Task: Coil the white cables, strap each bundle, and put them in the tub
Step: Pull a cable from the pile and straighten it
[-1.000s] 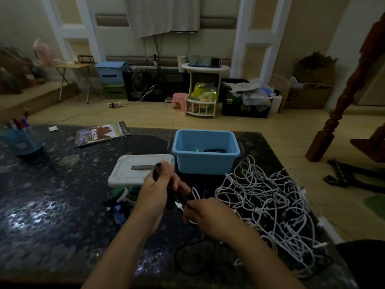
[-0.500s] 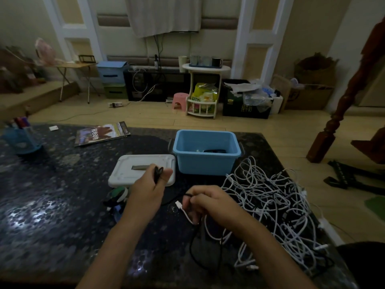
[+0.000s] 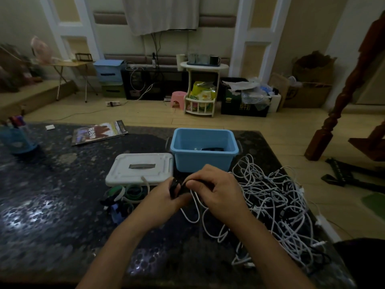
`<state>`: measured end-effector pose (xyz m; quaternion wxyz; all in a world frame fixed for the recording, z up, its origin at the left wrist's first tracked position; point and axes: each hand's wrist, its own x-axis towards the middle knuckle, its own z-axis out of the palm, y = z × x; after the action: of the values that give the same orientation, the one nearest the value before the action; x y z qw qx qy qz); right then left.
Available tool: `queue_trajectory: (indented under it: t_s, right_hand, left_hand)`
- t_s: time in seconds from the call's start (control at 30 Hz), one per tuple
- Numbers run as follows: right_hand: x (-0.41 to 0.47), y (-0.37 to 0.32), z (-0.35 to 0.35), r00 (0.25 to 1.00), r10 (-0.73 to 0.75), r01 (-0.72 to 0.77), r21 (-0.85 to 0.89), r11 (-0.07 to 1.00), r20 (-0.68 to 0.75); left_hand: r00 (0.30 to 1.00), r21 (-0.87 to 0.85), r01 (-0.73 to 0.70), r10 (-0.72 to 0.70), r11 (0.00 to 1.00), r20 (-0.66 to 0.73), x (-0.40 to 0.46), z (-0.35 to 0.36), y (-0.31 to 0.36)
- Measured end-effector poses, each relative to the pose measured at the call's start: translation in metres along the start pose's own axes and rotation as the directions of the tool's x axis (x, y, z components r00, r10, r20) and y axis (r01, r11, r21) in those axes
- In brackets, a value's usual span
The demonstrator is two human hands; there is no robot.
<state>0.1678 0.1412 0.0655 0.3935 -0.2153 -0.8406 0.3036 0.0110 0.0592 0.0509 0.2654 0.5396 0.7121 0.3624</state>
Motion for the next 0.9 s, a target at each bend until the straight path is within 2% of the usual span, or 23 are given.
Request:
queue_trajectory:
  t_s: [0.07, 0.13, 0.2, 0.27, 0.33, 0.4, 0.47, 0.57, 0.67, 0.77, 0.9]
  right_hand:
    - [0.0, -0.005, 0.002, 1.0, -0.023, 0.023, 0.002, 1.0, -0.005]
    - [0.0, -0.009, 0.001, 0.999, 0.023, -0.023, 0.026, 0.999, 0.03]
    - [0.002, -0.01, -0.004, 0.974, 0.158, -0.172, 0.078, 0.982, 0.161]
    - [0.002, -0.008, -0.009, 0.913, 0.263, -0.32, 0.149, 0.936, 0.313]
    - [0.001, -0.005, -0.014, 0.879, 0.309, -0.396, 0.196, 0.897, 0.364]
    - [0.002, -0.002, -0.016, 0.88, 0.336, -0.42, 0.221, 0.88, 0.335]
    - [0.002, 0.004, -0.015, 0.901, 0.351, -0.398, 0.165, 0.902, 0.253]
    - [0.0, 0.012, -0.008, 0.937, 0.331, -0.336, 0.026, 0.942, 0.116]
    - [-0.002, 0.012, -0.001, 0.947, 0.322, -0.322, -0.019, 0.947, 0.014]
    - [-0.002, 0.009, 0.003, 0.943, 0.331, -0.33, -0.038, 0.943, 0.04]
    - [-0.004, 0.005, 0.011, 0.944, 0.304, -0.294, -0.091, 0.951, 0.125]
  left_hand:
    - [0.999, 0.022, 0.022, -0.021, 1.0, -0.05, 0.0, 0.002, -0.004]
    - [0.997, -0.058, 0.04, -0.044, 0.998, -0.064, -0.001, 0.005, -0.004]
    - [0.992, -0.135, 0.068, -0.081, 0.988, -0.092, -0.001, 0.006, 0.0]
    - [0.98, -0.224, 0.088, -0.125, 0.97, -0.156, 0.0, 0.005, 0.004]
    - [0.96, -0.312, 0.1, -0.174, 0.945, -0.218, 0.002, 0.002, 0.005]
    - [0.947, -0.346, 0.095, -0.192, 0.933, -0.257, 0.002, -0.003, 0.004]
    - [0.945, -0.348, 0.073, -0.177, 0.935, -0.276, 0.001, -0.004, 0.006]
    - [0.955, -0.393, 0.044, -0.154, 0.919, -0.252, -0.001, 0.0, 0.01]
    - [0.974, -0.379, 0.022, -0.105, 0.925, -0.201, 0.0, 0.002, 0.012]
    - [0.982, -0.405, -0.008, -0.069, 0.914, -0.173, -0.005, 0.003, 0.018]
    - [0.999, -0.531, 0.012, -0.034, 0.847, -0.031, -0.01, 0.006, 0.021]
